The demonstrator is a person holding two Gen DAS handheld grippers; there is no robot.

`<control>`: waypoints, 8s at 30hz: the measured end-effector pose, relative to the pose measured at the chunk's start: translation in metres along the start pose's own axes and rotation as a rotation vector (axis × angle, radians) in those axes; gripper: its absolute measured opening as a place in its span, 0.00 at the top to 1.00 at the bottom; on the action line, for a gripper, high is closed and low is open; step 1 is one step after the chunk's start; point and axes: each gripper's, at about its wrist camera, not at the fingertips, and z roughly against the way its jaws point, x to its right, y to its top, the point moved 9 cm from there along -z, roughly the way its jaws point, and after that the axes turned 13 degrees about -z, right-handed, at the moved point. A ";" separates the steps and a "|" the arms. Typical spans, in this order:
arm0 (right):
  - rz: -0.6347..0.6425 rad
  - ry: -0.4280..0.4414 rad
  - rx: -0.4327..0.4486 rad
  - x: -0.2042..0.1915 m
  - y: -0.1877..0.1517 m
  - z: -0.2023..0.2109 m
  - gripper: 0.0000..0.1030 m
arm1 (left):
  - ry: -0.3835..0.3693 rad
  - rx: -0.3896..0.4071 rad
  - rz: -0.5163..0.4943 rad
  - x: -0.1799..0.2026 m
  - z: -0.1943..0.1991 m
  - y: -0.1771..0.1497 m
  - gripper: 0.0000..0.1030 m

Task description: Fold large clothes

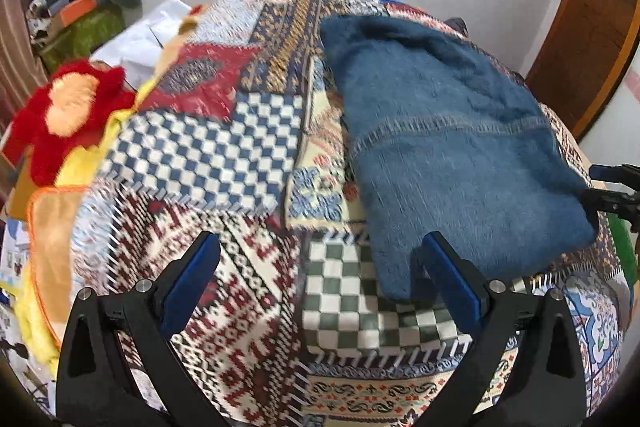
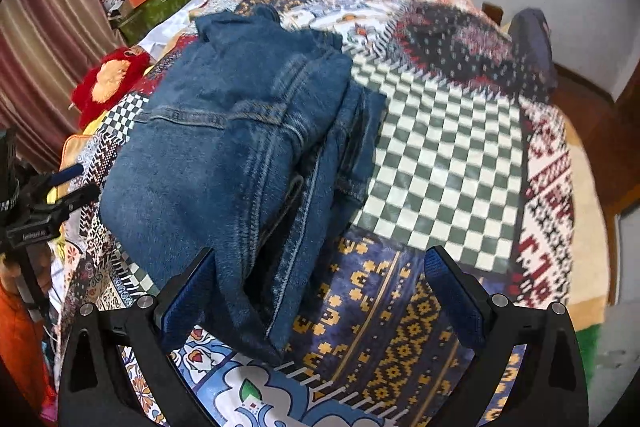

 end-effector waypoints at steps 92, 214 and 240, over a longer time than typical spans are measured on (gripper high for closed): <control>-0.256 0.375 -0.148 -0.038 0.074 -0.087 0.56 | -0.528 -0.125 0.166 0.052 -0.102 0.098 0.44; 0.239 0.358 0.755 -0.278 -0.095 0.293 0.40 | 0.320 0.733 0.018 0.036 0.392 -0.041 0.17; 0.174 0.257 0.806 -0.259 -0.113 0.298 0.00 | 0.341 0.709 0.103 0.032 0.385 -0.065 0.01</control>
